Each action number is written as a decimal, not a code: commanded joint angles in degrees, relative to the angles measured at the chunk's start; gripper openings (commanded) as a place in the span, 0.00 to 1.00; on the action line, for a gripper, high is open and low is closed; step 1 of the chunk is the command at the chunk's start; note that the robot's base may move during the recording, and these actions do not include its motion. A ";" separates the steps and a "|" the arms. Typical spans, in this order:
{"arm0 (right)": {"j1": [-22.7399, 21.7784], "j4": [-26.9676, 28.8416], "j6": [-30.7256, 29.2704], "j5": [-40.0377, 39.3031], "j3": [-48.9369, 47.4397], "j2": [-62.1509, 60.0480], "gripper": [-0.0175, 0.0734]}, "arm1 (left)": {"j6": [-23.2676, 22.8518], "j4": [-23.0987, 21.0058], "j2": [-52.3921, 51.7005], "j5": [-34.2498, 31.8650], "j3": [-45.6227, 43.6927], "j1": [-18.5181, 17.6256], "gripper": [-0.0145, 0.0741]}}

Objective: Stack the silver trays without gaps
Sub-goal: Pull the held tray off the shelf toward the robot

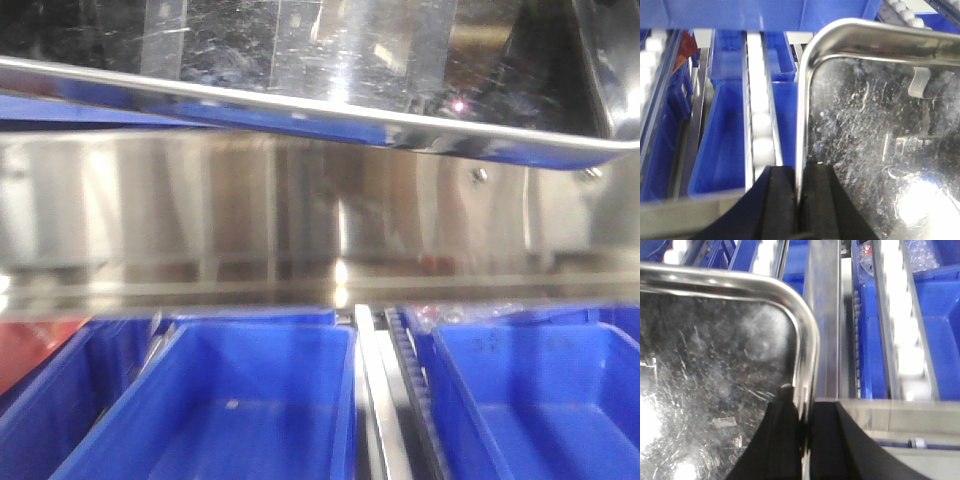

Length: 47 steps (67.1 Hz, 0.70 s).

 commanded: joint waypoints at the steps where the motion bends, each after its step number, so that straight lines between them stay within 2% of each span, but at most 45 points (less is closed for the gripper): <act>1: 0.15 -1.77 -0.04 -0.53 -0.13 -0.72 0.19 | -0.29 2.11 -0.57 -0.10 -0.09 -0.42 0.15; 47: 0.15 -1.77 -0.04 -0.53 -0.13 -0.72 0.19 | -0.29 2.11 -0.57 -0.10 -0.09 -0.42 0.15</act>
